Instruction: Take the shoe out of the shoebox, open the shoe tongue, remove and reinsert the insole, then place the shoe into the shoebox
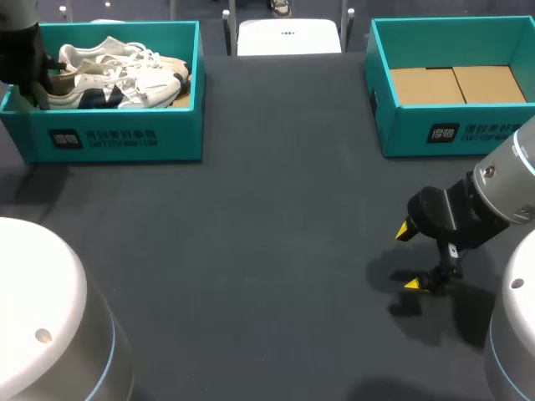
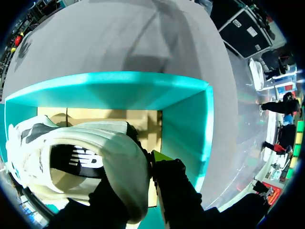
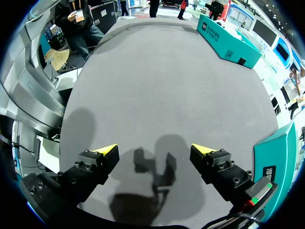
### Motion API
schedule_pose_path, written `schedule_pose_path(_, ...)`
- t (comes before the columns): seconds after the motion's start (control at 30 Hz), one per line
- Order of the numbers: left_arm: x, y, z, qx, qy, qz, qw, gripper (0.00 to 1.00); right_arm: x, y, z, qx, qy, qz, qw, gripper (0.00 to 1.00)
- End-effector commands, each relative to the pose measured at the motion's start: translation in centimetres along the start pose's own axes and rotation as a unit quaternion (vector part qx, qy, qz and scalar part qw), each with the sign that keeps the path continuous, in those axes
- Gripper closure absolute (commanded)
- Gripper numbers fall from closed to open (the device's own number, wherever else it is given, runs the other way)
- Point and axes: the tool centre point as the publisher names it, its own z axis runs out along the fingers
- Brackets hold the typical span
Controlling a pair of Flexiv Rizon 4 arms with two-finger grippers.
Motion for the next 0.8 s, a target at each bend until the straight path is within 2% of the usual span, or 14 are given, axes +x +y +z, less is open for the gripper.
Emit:
schedule_pose_path(0.03,0.4,-0.2,-1.4,-0.002,0.0,0.001,1.0,1.0,0.2,-0.1,-0.1,0.0,-0.001,0.0,1.0,0.0)
schedule_pose_path(0.33,1.2,0.1,-4.6,-0.005,0.001,0.014,1.0,1.0,0.2,-0.1,-0.1,0.0,-0.001,0.0,1.0,0.0)
schedule_pose_path(0.8,1.1,1.5,-9.8,-0.001,0.019,0.025,1.0,1.0,0.2,-0.1,-0.1,0.0,-0.001,0.0,1.0,0.0)
